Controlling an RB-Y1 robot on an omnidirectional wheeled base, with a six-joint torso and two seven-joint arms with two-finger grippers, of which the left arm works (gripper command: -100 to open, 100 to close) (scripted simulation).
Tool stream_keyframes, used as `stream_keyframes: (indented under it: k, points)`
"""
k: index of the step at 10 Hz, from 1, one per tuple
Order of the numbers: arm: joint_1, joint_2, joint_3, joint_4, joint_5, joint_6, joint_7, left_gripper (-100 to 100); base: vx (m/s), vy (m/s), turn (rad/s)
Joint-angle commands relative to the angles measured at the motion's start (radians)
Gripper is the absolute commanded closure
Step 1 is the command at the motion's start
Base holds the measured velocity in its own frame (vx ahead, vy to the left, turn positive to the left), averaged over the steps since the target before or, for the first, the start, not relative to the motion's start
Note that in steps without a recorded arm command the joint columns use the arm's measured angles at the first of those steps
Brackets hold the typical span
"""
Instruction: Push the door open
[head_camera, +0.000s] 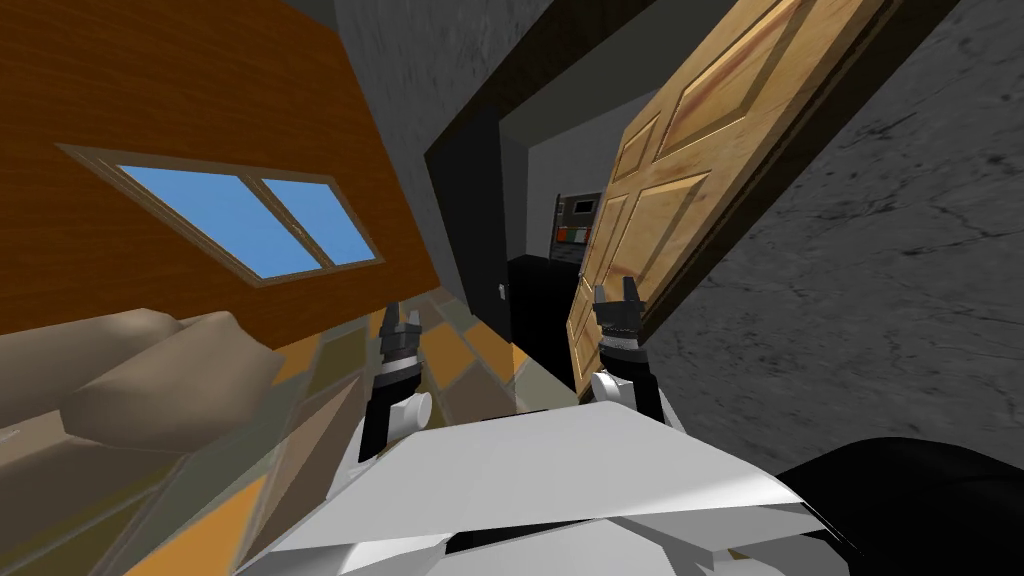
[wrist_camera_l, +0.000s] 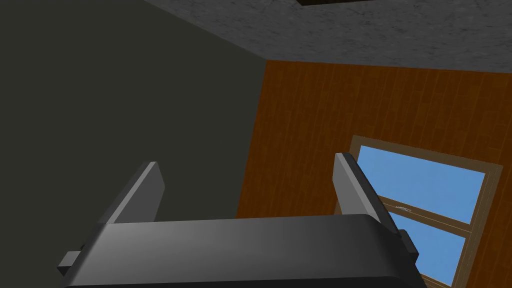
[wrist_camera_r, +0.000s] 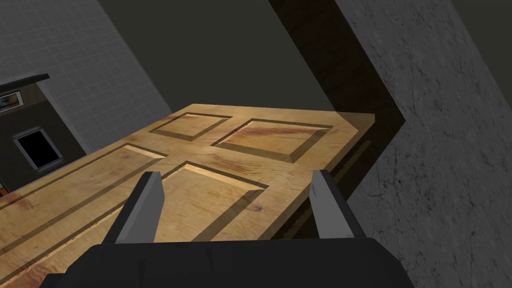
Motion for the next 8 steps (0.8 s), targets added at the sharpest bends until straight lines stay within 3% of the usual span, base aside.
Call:
stream_keyframes:
  k: [1,8]
  points:
    - [-0.008,0.005,0.0,0.03,-0.005,-0.007,0.001,-100,0.085,0.052,-0.159]
    - [-0.048,0.029,0.008,0.172,-0.021,-0.037,0.012,-100,0.078,0.064,-0.157]
